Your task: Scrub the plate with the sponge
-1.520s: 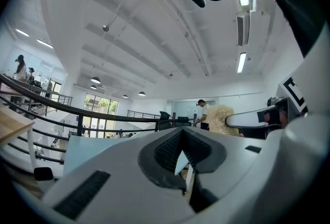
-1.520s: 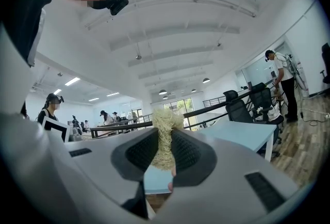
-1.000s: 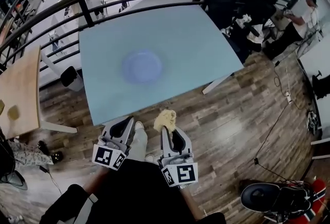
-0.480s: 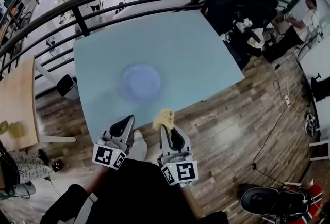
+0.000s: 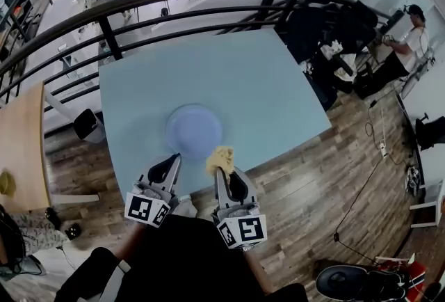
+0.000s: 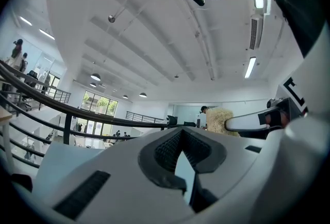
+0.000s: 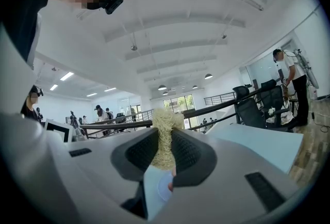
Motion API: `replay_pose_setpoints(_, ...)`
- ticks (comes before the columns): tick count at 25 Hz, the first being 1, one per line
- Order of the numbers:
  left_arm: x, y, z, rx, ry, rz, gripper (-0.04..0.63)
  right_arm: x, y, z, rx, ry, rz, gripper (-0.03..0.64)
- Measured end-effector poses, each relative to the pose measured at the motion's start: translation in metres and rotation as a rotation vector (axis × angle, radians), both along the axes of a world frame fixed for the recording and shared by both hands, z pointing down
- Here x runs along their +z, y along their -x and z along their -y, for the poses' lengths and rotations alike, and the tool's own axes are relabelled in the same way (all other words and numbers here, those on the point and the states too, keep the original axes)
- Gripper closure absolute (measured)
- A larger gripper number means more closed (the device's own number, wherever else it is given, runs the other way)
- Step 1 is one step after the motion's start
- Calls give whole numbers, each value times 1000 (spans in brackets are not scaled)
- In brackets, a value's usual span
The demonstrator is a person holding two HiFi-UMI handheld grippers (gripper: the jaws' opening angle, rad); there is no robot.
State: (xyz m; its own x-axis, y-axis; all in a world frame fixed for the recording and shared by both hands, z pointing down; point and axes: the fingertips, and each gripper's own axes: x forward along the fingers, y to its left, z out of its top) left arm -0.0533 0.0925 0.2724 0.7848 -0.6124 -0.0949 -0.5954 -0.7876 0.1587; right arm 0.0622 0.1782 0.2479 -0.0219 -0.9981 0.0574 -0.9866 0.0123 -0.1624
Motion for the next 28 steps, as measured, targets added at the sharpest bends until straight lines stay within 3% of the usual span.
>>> replay_pose_setpoints(14,24,17,49,-154,34,37,594,24,4,79,-161,50,30,543)
replay_pose_setpoints(28,33,-19,90,-411,76,66,594,51,-48,158,-397,144,92,543)
